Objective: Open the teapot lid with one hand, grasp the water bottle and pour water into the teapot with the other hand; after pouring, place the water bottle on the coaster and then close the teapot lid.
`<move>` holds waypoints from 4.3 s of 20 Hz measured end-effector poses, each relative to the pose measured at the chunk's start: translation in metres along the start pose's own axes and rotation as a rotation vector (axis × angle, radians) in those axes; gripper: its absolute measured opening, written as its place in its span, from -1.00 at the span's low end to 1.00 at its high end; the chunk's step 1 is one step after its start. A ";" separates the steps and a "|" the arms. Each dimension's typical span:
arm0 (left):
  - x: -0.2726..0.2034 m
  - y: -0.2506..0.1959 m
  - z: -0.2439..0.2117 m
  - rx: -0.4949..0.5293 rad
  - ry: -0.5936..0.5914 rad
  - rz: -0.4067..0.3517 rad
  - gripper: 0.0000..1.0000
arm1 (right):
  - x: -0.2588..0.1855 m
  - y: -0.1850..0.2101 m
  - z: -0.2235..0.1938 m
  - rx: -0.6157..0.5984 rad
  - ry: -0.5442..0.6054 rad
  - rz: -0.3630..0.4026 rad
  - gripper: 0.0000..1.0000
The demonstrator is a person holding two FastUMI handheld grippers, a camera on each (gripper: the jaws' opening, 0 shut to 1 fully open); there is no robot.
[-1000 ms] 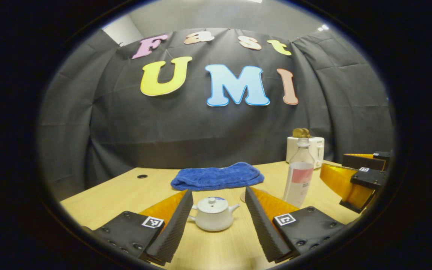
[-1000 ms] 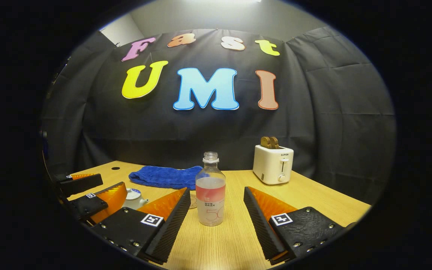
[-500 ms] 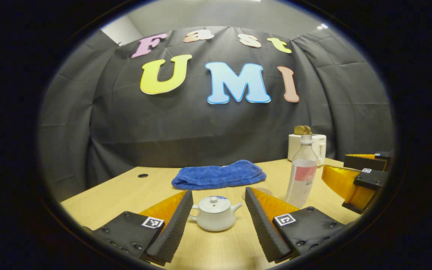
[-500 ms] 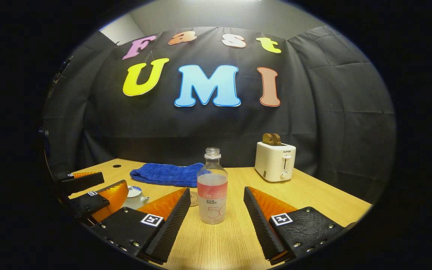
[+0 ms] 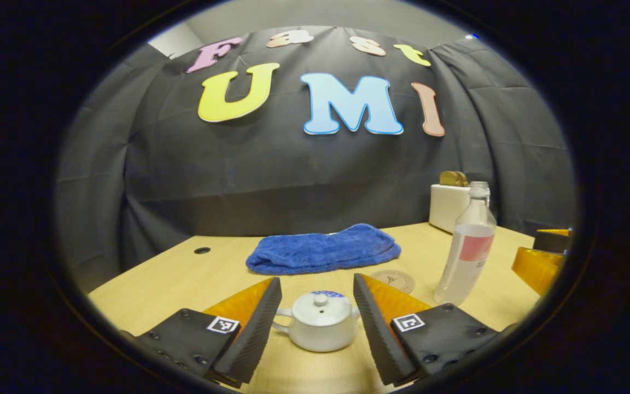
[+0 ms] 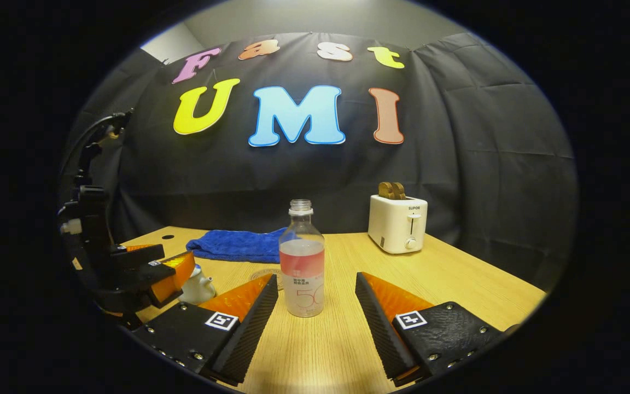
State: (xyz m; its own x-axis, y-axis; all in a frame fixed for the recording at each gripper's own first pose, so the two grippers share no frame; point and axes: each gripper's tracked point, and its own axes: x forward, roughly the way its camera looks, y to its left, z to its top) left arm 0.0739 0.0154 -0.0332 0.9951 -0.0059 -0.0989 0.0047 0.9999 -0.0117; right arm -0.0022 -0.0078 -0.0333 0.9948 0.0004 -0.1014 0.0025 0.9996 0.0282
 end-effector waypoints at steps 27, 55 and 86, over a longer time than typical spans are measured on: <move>0.025 0.000 0.000 -0.008 0.007 -0.016 -0.82 | 0.015 -0.010 -0.018 0.048 0.067 -0.003 0.79; 0.008 0.079 0.005 -0.033 -0.013 0.127 -0.84 | 0.092 0.025 -0.022 -0.007 0.193 0.115 0.54; -0.006 0.160 -0.013 -0.160 0.033 0.262 -0.82 | 0.121 0.087 0.023 -1.227 -0.108 0.048 0.51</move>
State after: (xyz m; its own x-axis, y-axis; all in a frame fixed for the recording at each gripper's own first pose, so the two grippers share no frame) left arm 0.0679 0.1757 -0.0471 0.9567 0.2489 -0.1511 -0.2697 0.9531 -0.1376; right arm 0.1210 0.0782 -0.0204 0.9947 0.0940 -0.0416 -0.0731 0.3631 -0.9289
